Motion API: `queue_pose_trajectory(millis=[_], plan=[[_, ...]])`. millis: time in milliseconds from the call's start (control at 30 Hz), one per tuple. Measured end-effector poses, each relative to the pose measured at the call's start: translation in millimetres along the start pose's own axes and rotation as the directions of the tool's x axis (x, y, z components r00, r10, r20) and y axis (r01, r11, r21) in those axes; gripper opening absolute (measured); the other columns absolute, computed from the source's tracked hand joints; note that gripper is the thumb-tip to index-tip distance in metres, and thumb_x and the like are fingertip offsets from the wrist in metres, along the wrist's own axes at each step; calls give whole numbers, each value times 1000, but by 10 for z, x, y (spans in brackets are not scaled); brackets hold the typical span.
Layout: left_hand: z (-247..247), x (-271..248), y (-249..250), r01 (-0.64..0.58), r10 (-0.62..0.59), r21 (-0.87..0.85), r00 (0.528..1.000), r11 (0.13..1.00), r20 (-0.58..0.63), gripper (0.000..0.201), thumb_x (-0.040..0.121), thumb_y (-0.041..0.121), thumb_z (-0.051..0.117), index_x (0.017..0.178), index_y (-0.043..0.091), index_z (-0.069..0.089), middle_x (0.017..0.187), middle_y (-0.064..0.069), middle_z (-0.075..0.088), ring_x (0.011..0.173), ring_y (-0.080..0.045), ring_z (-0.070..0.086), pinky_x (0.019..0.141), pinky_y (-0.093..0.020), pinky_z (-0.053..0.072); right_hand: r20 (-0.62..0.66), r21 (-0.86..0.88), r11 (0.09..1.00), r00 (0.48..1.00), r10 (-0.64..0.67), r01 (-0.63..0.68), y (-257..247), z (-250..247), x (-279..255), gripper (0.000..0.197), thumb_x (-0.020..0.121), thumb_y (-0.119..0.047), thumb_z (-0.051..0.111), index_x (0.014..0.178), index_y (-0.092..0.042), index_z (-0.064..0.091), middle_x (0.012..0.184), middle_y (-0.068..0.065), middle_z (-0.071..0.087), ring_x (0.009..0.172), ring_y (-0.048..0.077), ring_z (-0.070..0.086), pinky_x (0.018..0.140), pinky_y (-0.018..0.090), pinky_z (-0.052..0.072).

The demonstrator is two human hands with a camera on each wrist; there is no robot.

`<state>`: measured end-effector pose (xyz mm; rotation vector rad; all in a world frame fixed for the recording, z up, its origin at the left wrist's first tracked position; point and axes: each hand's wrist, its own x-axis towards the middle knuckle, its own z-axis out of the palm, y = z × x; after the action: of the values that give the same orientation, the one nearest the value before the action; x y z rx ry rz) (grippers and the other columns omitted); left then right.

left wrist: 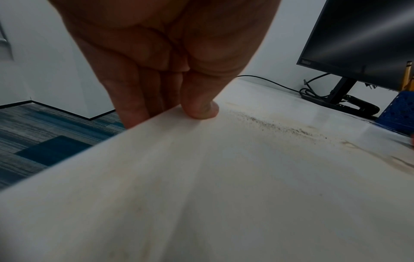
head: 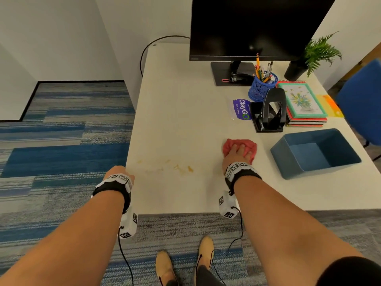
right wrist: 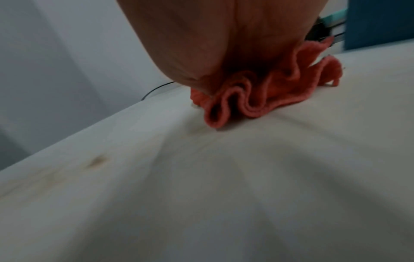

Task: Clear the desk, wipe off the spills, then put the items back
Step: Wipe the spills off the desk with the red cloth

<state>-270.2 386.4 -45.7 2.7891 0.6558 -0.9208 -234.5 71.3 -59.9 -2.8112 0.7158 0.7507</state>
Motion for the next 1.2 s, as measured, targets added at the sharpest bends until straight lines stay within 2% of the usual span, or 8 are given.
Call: queue_pose_trajectory(millis=[133,200,300,633,867,1000,1133,1200], plan=[[18,59,-8,16,-16,-29,1000,999,-9,32,93,24,55,116,3,63,105,-11,64,106,-30,62,88,-34,49,54,44,991,991,126,-129,-181,-28,-25,66,98,-28,37,154,-12,4,159,14,1,145,43,4,114,59,13],[24,92,-4,10,-11,-66,1000,998,-9,22,91,23,56,102,6,64,84,-8,55,88,-29,57,79,-34,47,62,36,993,992,114,-116,-229,38,-33,68,97,-30,40,154,-15,5,159,14,1,144,46,5,114,60,13],[32,121,-13,25,-25,-87,1000,996,6,16,91,20,56,79,9,53,81,-7,52,80,-26,50,70,-29,40,59,-3,999,998,38,-38,-105,-29,96,67,98,-29,35,154,-21,0,161,8,-6,145,45,-2,114,60,10],[95,186,-90,27,-27,-139,1000,990,3,27,89,28,58,110,12,62,108,-9,65,95,-28,60,78,-33,48,104,-93,990,990,-91,101,-6,-358,588,75,95,-23,42,154,-28,-5,161,1,-14,146,42,-10,116,61,9],[81,96,-85,-1,0,-176,1000,984,-6,29,92,30,54,111,9,62,111,-11,65,101,-30,61,83,-35,49,32,-91,982,986,-164,166,-344,103,-158,62,99,-26,26,154,-20,-2,161,7,-7,147,39,-2,115,59,15],[48,66,-100,-31,32,-146,999,989,10,39,95,33,51,124,8,56,127,-12,59,116,-30,56,95,-37,46,60,-116,891,899,-435,439,-625,387,-743,64,97,-20,33,154,-19,5,162,7,-4,146,43,-1,118,56,12],[23,35,-124,-57,60,-131,998,990,13,44,97,38,48,130,9,52,133,-11,56,121,-30,53,100,-38,42,19,-159,717,728,-685,679,-634,428,-873,51,91,-19,44,142,-17,36,149,8,27,138,39,22,109,50,34],[18,18,-156,-70,72,-135,997,988,11,43,97,38,48,129,10,54,130,-10,57,119,-30,54,99,-38,44,-43,-173,734,740,-671,656,-543,384,-810,45,94,-29,43,139,-24,39,143,5,33,135,33,28,108,51,34]])
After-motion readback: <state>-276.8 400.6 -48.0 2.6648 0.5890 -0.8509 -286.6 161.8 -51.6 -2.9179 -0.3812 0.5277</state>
